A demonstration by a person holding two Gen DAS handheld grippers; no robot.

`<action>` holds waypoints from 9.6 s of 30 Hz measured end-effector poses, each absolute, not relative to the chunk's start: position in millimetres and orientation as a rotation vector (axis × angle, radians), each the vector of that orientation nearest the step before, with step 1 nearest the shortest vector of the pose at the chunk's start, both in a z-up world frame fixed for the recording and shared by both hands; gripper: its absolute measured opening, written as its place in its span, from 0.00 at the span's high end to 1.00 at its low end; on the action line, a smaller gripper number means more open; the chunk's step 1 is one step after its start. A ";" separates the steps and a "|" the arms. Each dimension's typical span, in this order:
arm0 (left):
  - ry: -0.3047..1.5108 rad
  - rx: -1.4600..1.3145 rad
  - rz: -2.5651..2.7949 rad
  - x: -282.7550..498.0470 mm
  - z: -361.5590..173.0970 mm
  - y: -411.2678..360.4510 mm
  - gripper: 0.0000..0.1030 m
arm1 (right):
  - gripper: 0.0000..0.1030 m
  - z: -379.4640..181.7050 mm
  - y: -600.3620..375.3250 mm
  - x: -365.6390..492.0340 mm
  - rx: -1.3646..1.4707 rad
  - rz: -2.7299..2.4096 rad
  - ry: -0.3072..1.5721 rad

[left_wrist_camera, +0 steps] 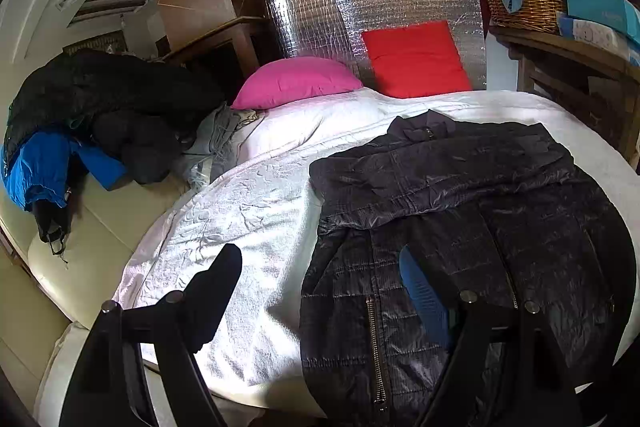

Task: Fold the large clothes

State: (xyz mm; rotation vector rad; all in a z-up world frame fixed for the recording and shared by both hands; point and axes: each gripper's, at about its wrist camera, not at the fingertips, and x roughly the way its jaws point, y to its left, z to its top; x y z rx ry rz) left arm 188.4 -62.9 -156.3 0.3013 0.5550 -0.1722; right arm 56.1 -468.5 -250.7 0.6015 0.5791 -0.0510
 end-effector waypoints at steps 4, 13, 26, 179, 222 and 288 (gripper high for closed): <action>0.554 0.304 -0.170 186.6 -155.2 -63.4 0.21 | 0.18 -251.3 -471.5 54.7 0.611 -0.051 0.574; 0.544 0.329 -0.166 183.0 -154.1 -68.3 0.21 | 0.18 -252.4 -473.9 54.3 0.613 -0.050 0.570; 0.547 0.325 -0.160 181.0 -154.4 -68.0 0.21 | 0.18 -251.5 -476.9 52.4 0.617 -0.054 0.563; 0.962 -0.370 -0.686 240.1 -135.2 -4.8 0.91 | 0.90 -147.4 -370.8 100.7 0.365 0.166 0.754; 0.797 -0.450 -0.393 528.6 -212.5 -93.6 0.24 | 0.15 -215.5 -567.5 407.3 0.836 0.001 0.583; 0.977 -0.052 0.050 478.6 -286.2 -42.6 0.93 | 0.69 -282.4 -553.1 314.1 0.582 -0.350 0.784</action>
